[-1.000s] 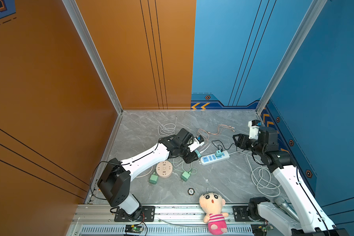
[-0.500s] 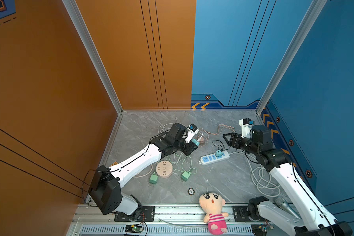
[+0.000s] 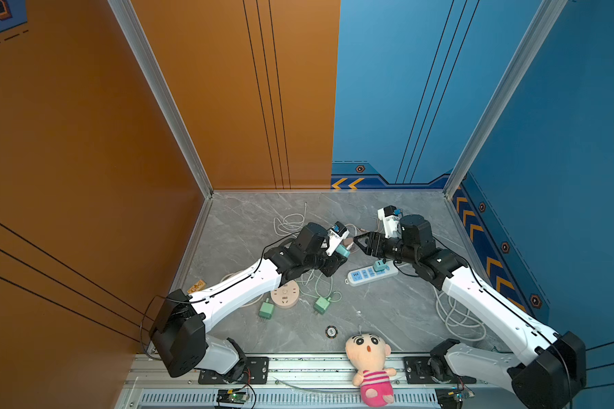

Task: Insert plugs into power strip
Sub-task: Pass the plug.

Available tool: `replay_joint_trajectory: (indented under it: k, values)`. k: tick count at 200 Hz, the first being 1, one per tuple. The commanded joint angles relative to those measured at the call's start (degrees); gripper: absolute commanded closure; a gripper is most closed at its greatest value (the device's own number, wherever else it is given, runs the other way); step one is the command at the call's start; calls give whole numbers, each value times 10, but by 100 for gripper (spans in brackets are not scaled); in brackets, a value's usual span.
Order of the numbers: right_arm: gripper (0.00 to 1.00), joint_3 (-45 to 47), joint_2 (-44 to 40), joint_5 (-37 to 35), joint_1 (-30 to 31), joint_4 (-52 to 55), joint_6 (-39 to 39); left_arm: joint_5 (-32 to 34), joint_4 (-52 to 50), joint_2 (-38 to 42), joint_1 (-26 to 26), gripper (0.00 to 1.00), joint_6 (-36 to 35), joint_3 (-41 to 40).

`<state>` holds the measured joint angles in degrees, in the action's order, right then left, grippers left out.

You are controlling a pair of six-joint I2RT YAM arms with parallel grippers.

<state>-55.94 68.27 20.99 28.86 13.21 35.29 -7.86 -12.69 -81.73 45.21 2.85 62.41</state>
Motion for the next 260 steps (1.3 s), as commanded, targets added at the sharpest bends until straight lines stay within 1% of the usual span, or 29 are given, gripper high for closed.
replay_joint_trajectory:
  k: [1,46,90,139,142,171,214,260]
  values:
    - [41,-3,15,11,17,-29,18,33,40,11,7,72,-5,-9]
    - [42,3,33,16,24,-22,19,36,47,20,7,72,-11,-16]
    - [44,-1,54,51,33,-32,18,25,48,20,6,72,-20,-20]
    - [47,-21,87,100,34,-2,-6,-18,24,37,6,71,-76,-19]
    - [47,-22,88,103,34,-2,-7,-21,5,38,6,71,-79,-17]
    - [51,-24,99,111,34,1,-10,-45,-20,38,9,72,-109,-14]
    - [57,-29,112,143,34,20,-22,-30,-21,38,8,72,-120,-17]
    - [56,-30,109,160,34,47,-40,-22,-22,37,-3,72,-129,-16]
